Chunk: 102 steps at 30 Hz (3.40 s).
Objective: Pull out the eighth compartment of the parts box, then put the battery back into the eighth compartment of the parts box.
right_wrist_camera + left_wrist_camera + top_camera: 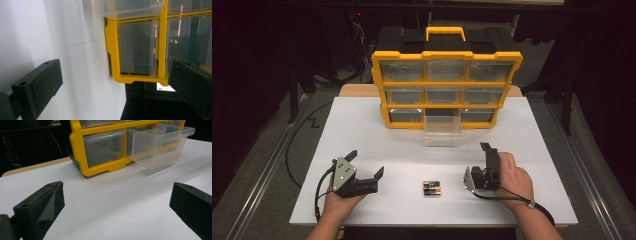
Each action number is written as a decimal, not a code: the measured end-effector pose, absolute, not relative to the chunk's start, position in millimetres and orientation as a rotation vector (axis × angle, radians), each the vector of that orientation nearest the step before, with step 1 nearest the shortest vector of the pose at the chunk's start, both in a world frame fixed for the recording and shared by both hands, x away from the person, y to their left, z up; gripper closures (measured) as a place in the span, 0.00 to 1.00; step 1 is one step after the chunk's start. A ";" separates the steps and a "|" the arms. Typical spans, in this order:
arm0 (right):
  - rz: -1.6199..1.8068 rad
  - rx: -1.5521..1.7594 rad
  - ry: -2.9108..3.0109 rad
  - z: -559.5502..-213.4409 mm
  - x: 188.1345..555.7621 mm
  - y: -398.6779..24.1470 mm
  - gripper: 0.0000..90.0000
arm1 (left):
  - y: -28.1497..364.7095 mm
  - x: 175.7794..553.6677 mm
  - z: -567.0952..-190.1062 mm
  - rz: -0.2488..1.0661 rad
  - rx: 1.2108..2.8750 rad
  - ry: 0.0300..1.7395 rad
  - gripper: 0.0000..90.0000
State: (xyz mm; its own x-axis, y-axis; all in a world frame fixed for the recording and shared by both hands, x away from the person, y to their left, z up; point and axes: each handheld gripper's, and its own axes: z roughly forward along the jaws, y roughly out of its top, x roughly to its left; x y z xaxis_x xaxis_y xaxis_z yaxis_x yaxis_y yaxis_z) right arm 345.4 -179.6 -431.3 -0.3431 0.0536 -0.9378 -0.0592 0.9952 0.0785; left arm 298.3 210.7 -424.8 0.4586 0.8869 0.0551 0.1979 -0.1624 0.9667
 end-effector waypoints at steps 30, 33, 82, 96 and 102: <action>0.489 0.486 1.983 -427.3 360.7 -202.0 0.01 | 211.0 300.7 -425.9 0.822 1.663 0.983 0.01; 0.531 0.528 1.989 -426.3 360.9 -203.7 0.01 | 210.8 300.9 -426.1 0.825 1.666 0.982 0.01; 1.102 1.102 1.951 -420.4 359.6 -232.3 0.01 | 210.1 305.8 -428.3 0.824 1.649 0.997 0.01; 1.090 1.132 1.923 -417.1 360.3 -231.8 0.03 | 210.1 304.0 -427.0 0.806 1.628 0.998 0.01; 1.048 1.120 1.941 -418.5 362.0 -230.6 0.03 | 209.4 303.5 -427.5 0.804 1.642 1.000 0.01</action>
